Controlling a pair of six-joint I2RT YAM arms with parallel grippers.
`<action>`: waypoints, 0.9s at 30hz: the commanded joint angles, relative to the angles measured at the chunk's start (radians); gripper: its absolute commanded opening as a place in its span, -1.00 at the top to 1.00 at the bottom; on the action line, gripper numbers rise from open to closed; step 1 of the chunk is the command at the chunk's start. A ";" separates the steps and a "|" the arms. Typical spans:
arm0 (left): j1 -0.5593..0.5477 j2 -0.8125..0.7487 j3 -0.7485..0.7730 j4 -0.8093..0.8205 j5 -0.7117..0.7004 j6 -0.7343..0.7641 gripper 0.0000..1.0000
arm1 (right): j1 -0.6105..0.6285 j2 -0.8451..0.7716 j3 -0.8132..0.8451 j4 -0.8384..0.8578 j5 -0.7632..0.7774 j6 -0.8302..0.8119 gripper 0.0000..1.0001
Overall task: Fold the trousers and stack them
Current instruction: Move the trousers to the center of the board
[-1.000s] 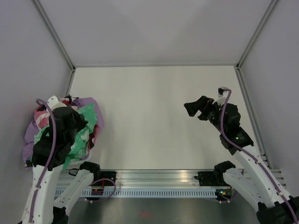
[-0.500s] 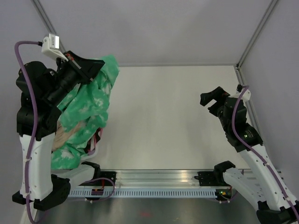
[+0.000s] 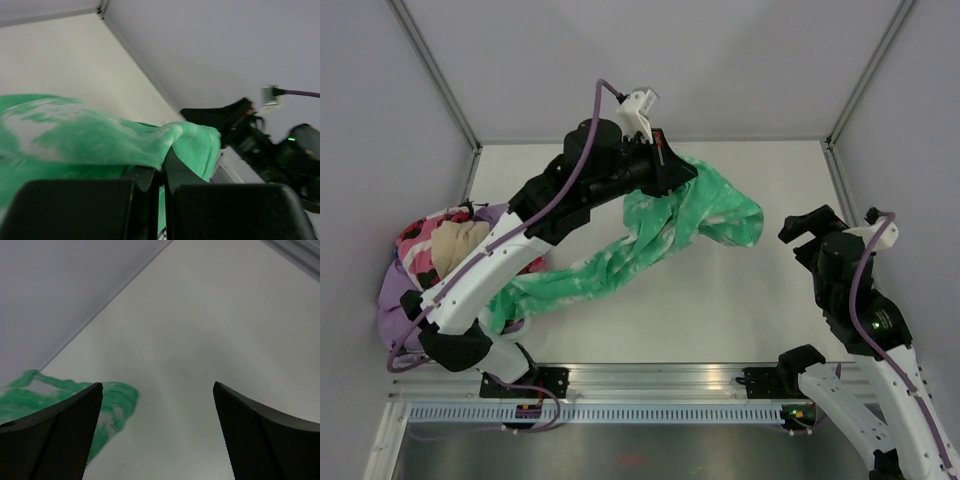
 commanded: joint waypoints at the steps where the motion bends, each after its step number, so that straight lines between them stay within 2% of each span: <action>1: 0.004 -0.106 -0.145 0.149 -0.187 0.018 0.95 | 0.001 -0.076 0.052 -0.078 0.110 -0.007 -0.96; 4: 0.002 -0.152 -0.324 0.211 -0.125 -0.028 0.95 | 0.001 -0.120 0.034 -0.062 0.109 -0.028 -0.96; 5: 0.002 -0.163 -0.445 0.225 -0.056 -0.040 0.95 | 0.001 -0.128 0.029 -0.056 0.094 -0.039 -0.96; 7: -0.001 -0.180 -0.568 0.265 0.047 -0.065 0.95 | 0.001 -0.125 0.017 -0.053 0.077 -0.045 -0.96; 8: -0.008 -0.198 -0.690 0.305 0.119 -0.069 0.95 | 0.001 -0.114 0.013 -0.055 0.059 -0.048 -0.96; 10: -0.066 -0.231 -0.850 0.339 0.120 -0.073 0.95 | -0.001 -0.100 0.003 -0.061 0.046 -0.058 -0.96; 13: -0.151 -0.303 -0.984 0.357 0.086 -0.079 0.94 | -0.001 -0.070 -0.010 -0.071 0.028 -0.059 -0.96; 14: -0.177 -0.341 -1.003 0.330 0.074 -0.086 0.87 | 0.001 -0.051 -0.018 -0.076 0.023 -0.059 -0.96; 16: -0.186 -0.379 -1.032 0.270 0.005 -0.111 0.55 | -0.001 -0.024 -0.030 -0.096 0.012 -0.038 -0.96; 17: -0.186 -0.419 -1.034 0.189 -0.027 -0.126 0.25 | 0.001 -0.019 -0.050 -0.097 -0.003 -0.032 -0.96; 18: -0.186 -0.441 -1.032 0.145 -0.064 -0.132 -0.13 | 0.001 -0.015 -0.063 -0.076 -0.023 -0.038 -0.96; 19: -0.186 -0.464 -1.022 0.099 -0.160 -0.138 -0.64 | -0.001 -0.013 -0.082 -0.061 -0.067 -0.038 -0.96; 20: -0.186 -0.484 -1.011 0.053 -0.208 -0.164 -0.88 | 0.001 -0.014 -0.125 -0.039 -0.089 -0.033 -0.96; 21: -0.186 -0.525 -0.999 -0.039 -0.265 -0.177 -0.99 | 0.001 -0.014 -0.148 -0.003 -0.104 -0.022 -0.96; 22: -0.186 -0.540 -0.967 -0.076 -0.357 -0.183 -0.99 | -0.001 -0.011 -0.177 0.019 -0.144 -0.004 -0.96; 25: -0.186 -0.587 -0.893 -0.167 -0.489 -0.189 -0.99 | 0.001 0.031 -0.280 0.083 -0.196 0.024 -0.96; 27: -0.185 -0.594 -0.853 -0.173 -0.520 -0.172 -0.99 | 0.001 0.067 -0.332 0.108 -0.207 0.028 -0.96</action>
